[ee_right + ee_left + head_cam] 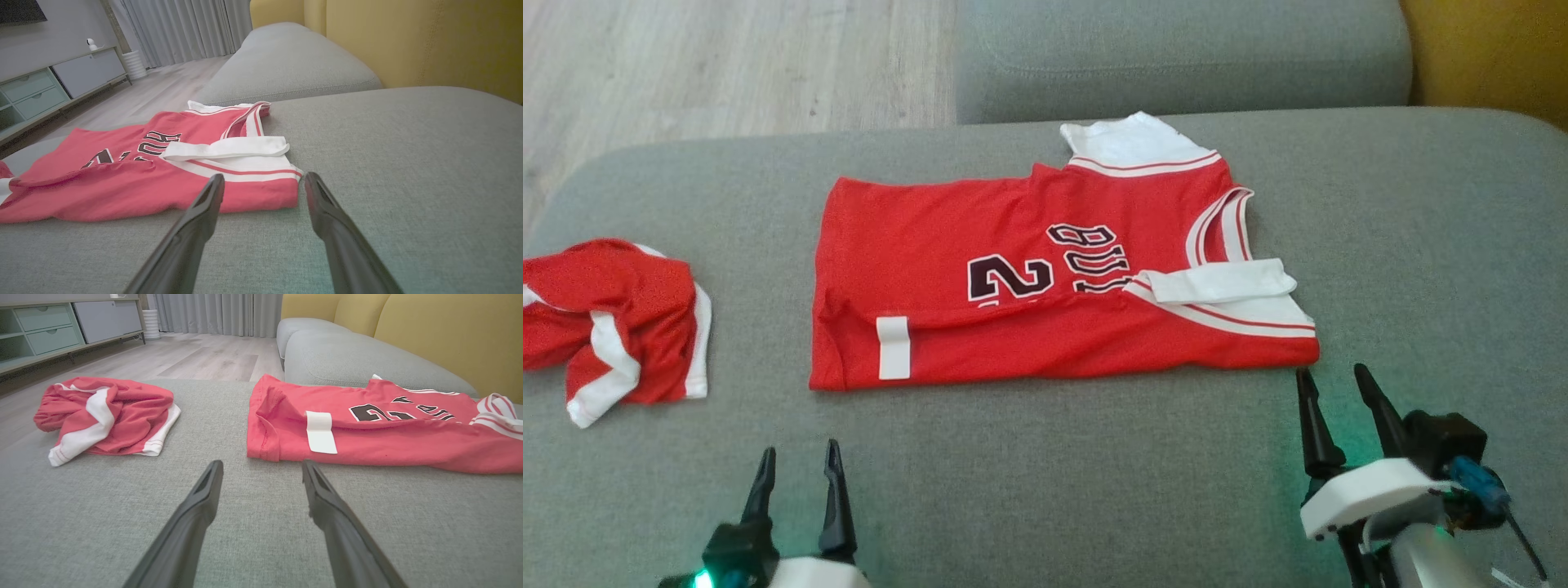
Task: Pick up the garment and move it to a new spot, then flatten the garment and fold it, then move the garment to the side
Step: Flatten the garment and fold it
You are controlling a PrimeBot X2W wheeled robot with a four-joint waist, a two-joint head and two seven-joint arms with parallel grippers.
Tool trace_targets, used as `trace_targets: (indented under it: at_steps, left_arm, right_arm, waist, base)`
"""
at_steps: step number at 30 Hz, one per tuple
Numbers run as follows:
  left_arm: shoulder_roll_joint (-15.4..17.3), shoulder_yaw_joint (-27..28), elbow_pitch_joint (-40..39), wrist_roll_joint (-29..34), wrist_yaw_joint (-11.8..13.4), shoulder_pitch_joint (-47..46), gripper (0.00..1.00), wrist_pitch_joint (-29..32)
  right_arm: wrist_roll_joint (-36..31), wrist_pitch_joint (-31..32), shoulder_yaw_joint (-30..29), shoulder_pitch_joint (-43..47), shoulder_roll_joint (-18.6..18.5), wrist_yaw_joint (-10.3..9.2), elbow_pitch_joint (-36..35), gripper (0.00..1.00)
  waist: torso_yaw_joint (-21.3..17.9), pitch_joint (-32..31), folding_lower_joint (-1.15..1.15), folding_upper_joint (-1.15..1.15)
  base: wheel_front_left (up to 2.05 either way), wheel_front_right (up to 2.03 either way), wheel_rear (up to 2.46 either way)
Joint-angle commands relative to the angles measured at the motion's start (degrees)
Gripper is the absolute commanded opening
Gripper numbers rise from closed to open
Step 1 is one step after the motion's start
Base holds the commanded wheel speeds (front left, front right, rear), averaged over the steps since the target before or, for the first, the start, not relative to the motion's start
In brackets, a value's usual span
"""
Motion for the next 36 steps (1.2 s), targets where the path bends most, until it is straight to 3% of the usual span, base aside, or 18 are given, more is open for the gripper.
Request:
trace_targets:
  at_steps: [1, 9, 17, 27, 28, 29, 30, 36]
  left_arm:
    - [0.6, 1.36, -1.86, 0.28, 0.01, -3.12, 1.0, -0.29]
    - [0.6, 0.0, -2.02, 0.0, -0.05, -7.7, 1.0, -0.29]
    - [0.6, -1.61, -1.46, -0.93, 0.14, -10.17, 1.0, -0.29]
    - [0.6, -1.54, -1.23, -0.64, -0.4, -10.66, 1.0, -0.29]
    - [0.6, -1.57, -1.19, -0.64, -0.45, -10.68, 1.0, -0.29]
    - [0.6, -1.61, -1.16, -0.66, -0.49, -10.71, 1.0, -0.29]
    - [0.6, -1.64, -1.17, -0.69, -0.52, -10.72, 1.0, -0.29]
    - [0.6, -1.77, -1.03, -0.99, -0.75, -10.77, 1.0, -0.29]
  right_arm:
    - [0.68, -0.63, 1.11, -2.76, 0.0, -0.04, -1.03, 1.0]
    - [1.02, -0.63, -1.39, -9.56, 0.0, -0.04, 4.02, 1.0]
    - [2.39, -0.63, -2.06, -14.67, 0.0, -0.04, 15.22, 1.0]
    - [5.62, -0.63, 0.73, -16.22, 0.0, -0.04, 19.11, 1.0]
    - [6.0, -0.63, 1.1, -16.31, 0.0, -0.04, 19.78, 0.73]
    - [6.28, -0.63, 1.6, -16.43, 0.0, -0.04, 20.3, 0.14]
    - [6.69, -0.63, 1.8, -16.54, 0.0, -0.04, 20.54, 0.0]
    - [5.56, -0.63, -0.19, -16.38, 0.0, -0.04, 18.71, 0.0]
  waist:
    - [-0.02, 0.62, 0.01, 0.0]
    - [0.29, 6.08, 0.01, 0.0]
    - [1.26, 8.99, 0.01, 0.0]
    - [1.83, 9.45, 0.01, 0.0]
    - [1.94, 9.44, 0.01, 0.0]
    - [2.02, 9.42, 0.01, 0.0]
    - [2.09, 9.39, 0.01, 0.0]
    - [2.0, 9.23, 0.01, 0.0]
  base:
    - [0.0, 0.0, 0.0]
    - [0.0, 0.0, 0.0]
    - [0.0, 0.0, 0.0]
    - [0.0, 0.0, 0.0]
    - [0.0, 0.0, 0.0]
    - [0.0, 0.0, 0.0]
    - [0.0, 0.0, 0.0]
    - [0.0, 0.0, 0.0]
